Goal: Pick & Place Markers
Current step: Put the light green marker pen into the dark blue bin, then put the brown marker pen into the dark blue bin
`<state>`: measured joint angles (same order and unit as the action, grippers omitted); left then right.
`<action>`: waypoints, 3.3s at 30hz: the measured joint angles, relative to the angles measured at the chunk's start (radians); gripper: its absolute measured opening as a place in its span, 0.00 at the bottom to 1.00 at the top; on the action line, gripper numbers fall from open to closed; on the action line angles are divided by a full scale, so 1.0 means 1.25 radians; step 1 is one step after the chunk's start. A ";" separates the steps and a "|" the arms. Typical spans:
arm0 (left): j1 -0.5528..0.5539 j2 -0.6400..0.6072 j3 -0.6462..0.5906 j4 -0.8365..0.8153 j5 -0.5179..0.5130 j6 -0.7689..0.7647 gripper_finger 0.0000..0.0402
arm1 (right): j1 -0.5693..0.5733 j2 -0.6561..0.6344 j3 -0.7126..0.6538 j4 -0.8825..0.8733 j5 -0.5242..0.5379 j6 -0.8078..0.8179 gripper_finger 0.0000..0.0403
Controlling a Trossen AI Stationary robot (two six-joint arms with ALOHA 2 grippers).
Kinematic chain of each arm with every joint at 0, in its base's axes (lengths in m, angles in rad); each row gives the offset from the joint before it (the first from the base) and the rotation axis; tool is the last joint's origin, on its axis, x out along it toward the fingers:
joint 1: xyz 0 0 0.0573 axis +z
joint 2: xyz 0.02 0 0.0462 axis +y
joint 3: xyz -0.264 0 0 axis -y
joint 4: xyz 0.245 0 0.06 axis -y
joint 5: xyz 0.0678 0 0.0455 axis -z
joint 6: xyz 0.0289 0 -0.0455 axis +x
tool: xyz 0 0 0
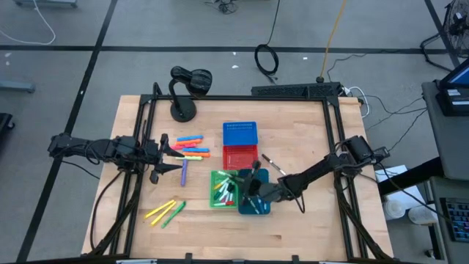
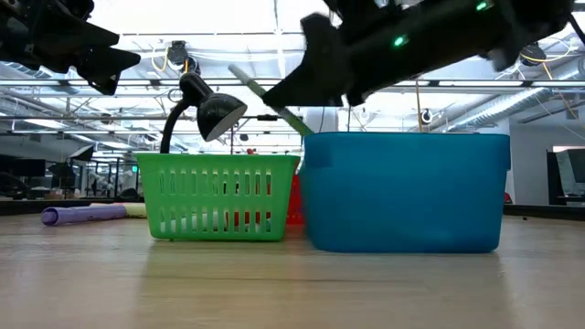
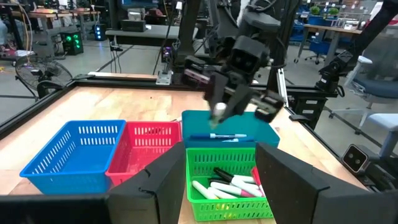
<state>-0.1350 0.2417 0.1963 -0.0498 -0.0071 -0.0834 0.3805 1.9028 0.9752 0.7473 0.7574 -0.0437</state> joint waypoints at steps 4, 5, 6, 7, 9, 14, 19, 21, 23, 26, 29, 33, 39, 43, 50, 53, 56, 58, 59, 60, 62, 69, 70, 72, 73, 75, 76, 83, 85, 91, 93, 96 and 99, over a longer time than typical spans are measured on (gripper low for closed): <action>0.000 0.000 0.000 0.000 0.000 0.000 0.49 | 0.038 -0.057 0.000 -0.143 0.000 0.180 0.05; 0.000 0.000 0.000 0.000 0.000 0.000 0.49 | 0.048 -0.079 0.000 -0.201 -0.001 0.244 0.05; 0.000 0.000 0.000 0.000 0.000 0.000 0.49 | 0.059 -0.104 0.000 -0.275 -0.002 0.310 0.05; 0.000 0.000 0.000 0.000 0.000 0.000 0.49 | 0.069 -0.129 0.000 -0.353 -0.008 0.378 0.05; 0.000 0.000 0.000 0.000 0.001 0.000 0.49 | 0.085 -0.170 0.000 -0.475 -0.045 0.508 0.05; 0.000 0.000 0.000 0.000 0.001 0.000 0.49 | 0.123 -0.214 -0.026 -0.576 -0.061 0.632 0.05; 0.000 0.000 0.000 0.000 0.001 0.000 0.49 | 0.117 -0.202 -0.090 -0.471 -0.063 0.677 0.10; 0.000 0.000 0.000 0.000 0.001 0.000 0.49 | 0.110 -0.198 -0.120 -0.422 -0.066 0.674 0.14; 0.000 0.000 0.000 0.000 0.001 0.000 0.49 | 0.104 -0.198 -0.141 -0.377 -0.069 0.657 0.18; 0.000 0.000 0.000 0.000 0.001 0.000 0.49 | 0.099 -0.199 -0.154 -0.330 -0.070 0.633 0.23; 0.000 0.000 0.000 0.000 0.001 0.000 0.49 | 0.099 -0.198 -0.154 -0.282 -0.087 0.589 0.28; 0.000 0.000 0.000 0.000 0.001 0.000 0.49 | 0.100 -0.198 -0.154 -0.180 -0.118 0.479 0.32; 0.000 0.000 0.000 0.000 0.001 0.000 0.49 | 0.115 -0.230 -0.146 -0.135 -0.217 0.289 0.35; 0.000 0.000 0.000 0.000 0.001 0.000 0.49 | 0.119 -0.320 -0.123 -0.338 -0.191 0.319 0.35; 0.000 0.000 0.000 0.000 0.001 0.000 0.49 | 0.095 -0.476 -0.119 -0.860 -0.037 0.484 0.35; 0.000 0.000 0.000 0.000 0.001 0.000 0.49 | 0.079 -0.506 -0.130 -0.991 -0.017 0.578 0.35; 0.000 0.000 0.000 0.000 0.001 0.000 0.49 | 0.061 -0.515 -0.165 -0.997 -0.028 0.613 0.35; 0.000 0.000 0.000 0.000 0.001 0.000 0.49 | 0.043 -0.515 -0.193 -0.976 -0.072 0.612 0.35; 0.000 0.000 0.000 0.000 0.001 0.000 0.49 | 0.029 -0.515 -0.206 -0.965 -0.107 0.612 0.35; 0.000 0.000 0.000 0.000 0.001 0.000 0.49 | 0.012 -0.512 -0.216 -0.953 -0.146 0.613 0.35; 0.000 0.000 0.000 0.000 0.001 0.000 0.49 | -0.024 -0.507 -0.233 -0.937 -0.208 0.612 0.35; 0.000 0.000 0.000 0.000 0.001 0.000 0.49 | -0.135 -0.506 -0.259 -0.908 -0.282 0.547 0.35; 0.000 0.000 0.000 0.000 0.001 0.000 0.49 | -0.148 -0.506 -0.262 -0.891 -0.300 0.536 0.35; 0.000 0.000 0.000 0.000 0.001 0.000 0.49 | -0.169 -0.495 -0.262 -0.859 -0.334 0.515 0.35; 0.000 0.000 0.000 0.000 0.001 0.000 0.49 | -0.176 -0.487 -0.262 -0.844 -0.351 0.507 0.35; 0.000 0.000 0.000 0.000 0.001 0.000 0.49 | -0.186 -0.470 -0.263 -0.831 -0.372 0.499 0.35; 0.000 0.000 0.000 0.000 0.001 0.000 0.49 | -0.190 -0.458 -0.263 -0.820 -0.381 0.493 0.35; 0.000 0.000 0.000 0.000 0.001 0.000 0.49 | -0.200 -0.339 -0.263 -0.796 -0.375 0.462 0.35; 0.000 0.000 0.000 0.000 0.001 0.000 0.49 | -0.202 -0.307 -0.259 -0.794 -0.373 0.459 0.35; 0.000 0.000 0.000 0.000 0.001 0.000 0.49 | -0.204 -0.256 -0.260 -0.797 -0.375 0.465 0.30; 0.000 0.000 0.000 0.000 0.001 0.000 0.49 | -0.205 -0.256 -0.260 -0.798 -0.386 0.465 0.26; 0.000 0.000 0.000 0.000 0.001 0.000 0.49 | -0.206 -0.257 -0.260 -0.803 -0.400 0.465 0.19; 0.000 0.000 0.000 0.000 0.001 0.000 0.49 | -0.206 -0.260 -0.261 -0.804 -0.398 0.465 0.09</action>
<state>-0.1350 0.2420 0.1963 -0.0494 -0.0063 -0.0834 0.1234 1.5784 0.6487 -0.2576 0.2604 0.5373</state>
